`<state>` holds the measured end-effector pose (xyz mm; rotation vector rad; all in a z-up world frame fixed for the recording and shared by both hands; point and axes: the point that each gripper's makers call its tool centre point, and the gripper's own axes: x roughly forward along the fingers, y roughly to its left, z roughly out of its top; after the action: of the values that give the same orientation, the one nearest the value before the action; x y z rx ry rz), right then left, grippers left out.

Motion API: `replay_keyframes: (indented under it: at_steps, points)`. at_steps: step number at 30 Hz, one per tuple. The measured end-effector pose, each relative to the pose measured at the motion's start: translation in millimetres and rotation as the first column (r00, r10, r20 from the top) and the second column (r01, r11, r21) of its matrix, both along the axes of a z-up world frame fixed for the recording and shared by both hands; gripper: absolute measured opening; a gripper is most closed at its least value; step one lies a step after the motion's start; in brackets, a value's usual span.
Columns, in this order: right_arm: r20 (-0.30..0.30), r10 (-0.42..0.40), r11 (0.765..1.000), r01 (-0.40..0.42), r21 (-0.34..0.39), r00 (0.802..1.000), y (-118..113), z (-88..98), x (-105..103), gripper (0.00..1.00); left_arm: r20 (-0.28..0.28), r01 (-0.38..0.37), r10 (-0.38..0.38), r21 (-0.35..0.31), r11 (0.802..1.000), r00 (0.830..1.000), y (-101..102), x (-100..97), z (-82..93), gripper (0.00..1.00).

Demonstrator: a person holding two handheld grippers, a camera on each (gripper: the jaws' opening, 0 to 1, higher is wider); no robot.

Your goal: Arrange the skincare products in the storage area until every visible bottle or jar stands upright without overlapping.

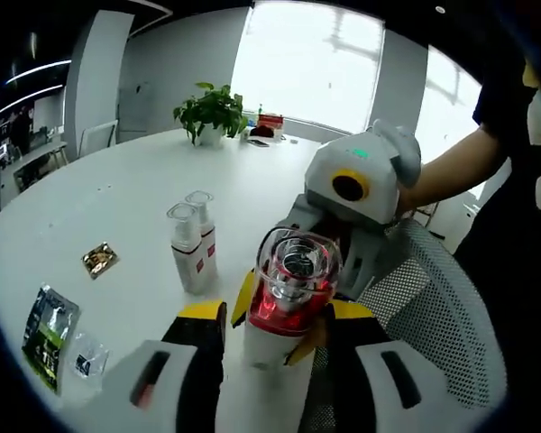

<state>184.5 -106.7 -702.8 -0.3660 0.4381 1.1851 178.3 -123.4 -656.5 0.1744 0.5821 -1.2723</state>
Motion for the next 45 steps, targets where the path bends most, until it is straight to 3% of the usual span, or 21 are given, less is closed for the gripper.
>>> replay_keyframes:
  at_steps: [11,26,34,45]
  points:
    - [-0.009,-0.063,0.998,0.063,-0.017,0.998,-35.1,1.5,4.1,0.3,-0.015,-0.125,0.125,-0.029,0.992,0.992,20.2,7.6,3.3,0.55]
    - [-0.004,-0.153,0.988,0.153,-0.038,0.988,-86.7,1.2,14.8,0.3,-0.055,-0.305,0.303,-0.03,0.952,0.951,66.8,5.7,4.3,0.72]
    - [-0.002,-0.188,0.981,0.187,-0.046,0.982,-107.5,2.0,19.4,0.3,-0.074,-0.366,0.364,-0.021,0.93,0.928,81.3,2.7,3.2,0.79]
    - [0.001,-0.22,0.973,0.219,-0.068,0.976,-147.8,2.5,49.2,0.3,-0.095,-0.414,0.411,-0.006,0.91,0.907,90.0,-5.1,-1.2,0.84]
